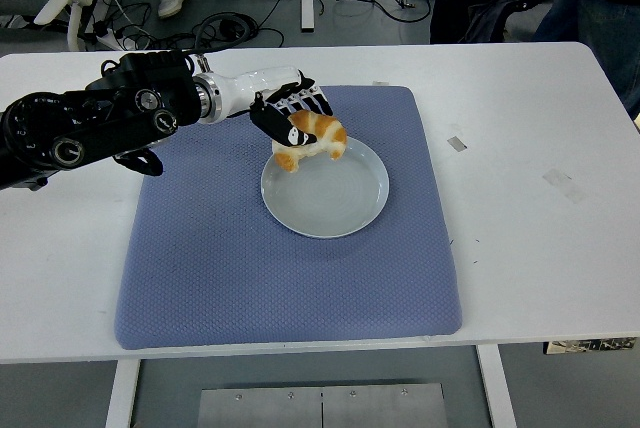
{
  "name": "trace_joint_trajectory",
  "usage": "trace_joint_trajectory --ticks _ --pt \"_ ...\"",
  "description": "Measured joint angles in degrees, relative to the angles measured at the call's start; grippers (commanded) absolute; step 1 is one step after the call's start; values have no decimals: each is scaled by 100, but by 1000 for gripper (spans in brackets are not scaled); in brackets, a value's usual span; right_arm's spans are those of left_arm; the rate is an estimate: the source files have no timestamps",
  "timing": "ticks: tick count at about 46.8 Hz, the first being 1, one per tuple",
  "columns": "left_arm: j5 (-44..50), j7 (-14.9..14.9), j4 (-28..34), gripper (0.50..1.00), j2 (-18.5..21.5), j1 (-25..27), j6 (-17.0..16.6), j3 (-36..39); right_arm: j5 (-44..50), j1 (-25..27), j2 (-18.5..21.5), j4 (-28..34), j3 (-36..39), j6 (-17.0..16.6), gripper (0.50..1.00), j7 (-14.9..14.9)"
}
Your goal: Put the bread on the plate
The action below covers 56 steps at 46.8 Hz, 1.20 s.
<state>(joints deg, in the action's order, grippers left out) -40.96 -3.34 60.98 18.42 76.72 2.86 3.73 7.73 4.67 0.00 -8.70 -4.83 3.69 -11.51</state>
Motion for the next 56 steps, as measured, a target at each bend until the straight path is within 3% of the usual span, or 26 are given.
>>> trace_joint_trajectory --ticks 41,56 --pt "-52 0 -62 672 -280 -157 -67 265 0 -1 0 0 0 0 1000 0" --pt "-44 -2 -77 739 -252 -153 -104 310 0 -1 0 0 0 0 1000 0"
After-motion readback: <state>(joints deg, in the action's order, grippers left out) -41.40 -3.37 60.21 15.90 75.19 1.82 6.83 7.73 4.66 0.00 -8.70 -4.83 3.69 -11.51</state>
